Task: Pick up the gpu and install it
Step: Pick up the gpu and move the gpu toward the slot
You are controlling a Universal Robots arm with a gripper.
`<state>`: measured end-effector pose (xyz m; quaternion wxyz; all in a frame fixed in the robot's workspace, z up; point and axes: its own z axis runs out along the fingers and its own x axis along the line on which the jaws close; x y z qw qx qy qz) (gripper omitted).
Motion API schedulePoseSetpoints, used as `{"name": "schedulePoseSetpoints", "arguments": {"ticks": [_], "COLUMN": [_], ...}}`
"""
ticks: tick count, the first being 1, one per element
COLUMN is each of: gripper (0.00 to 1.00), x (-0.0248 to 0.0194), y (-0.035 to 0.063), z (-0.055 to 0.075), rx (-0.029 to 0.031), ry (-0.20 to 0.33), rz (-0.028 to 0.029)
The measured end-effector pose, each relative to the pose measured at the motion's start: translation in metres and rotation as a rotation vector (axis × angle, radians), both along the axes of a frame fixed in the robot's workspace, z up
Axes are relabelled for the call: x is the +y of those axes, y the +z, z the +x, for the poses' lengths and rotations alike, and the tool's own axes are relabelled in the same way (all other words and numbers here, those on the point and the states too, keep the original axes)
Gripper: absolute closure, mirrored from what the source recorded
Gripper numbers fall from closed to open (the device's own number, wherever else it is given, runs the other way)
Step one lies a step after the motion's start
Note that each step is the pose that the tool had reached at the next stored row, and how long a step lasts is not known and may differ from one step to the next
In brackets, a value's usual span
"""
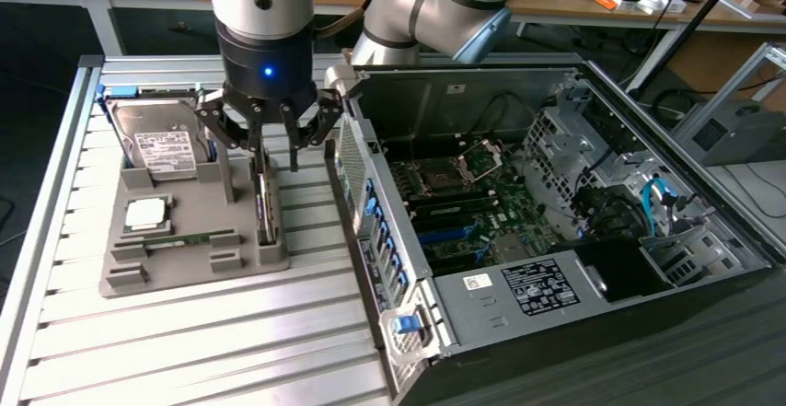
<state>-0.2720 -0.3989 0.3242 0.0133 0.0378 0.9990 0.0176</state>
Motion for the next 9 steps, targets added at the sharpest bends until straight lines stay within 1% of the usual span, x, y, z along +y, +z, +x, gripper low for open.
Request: {"name": "schedulePoseSetpoints", "arguments": {"ticks": [9], "gripper": [0.58], "x": [0.0], "y": [-0.0011], "z": [0.0047], "rx": [0.0001], "ry": [0.0], "rz": [-0.0003]}}
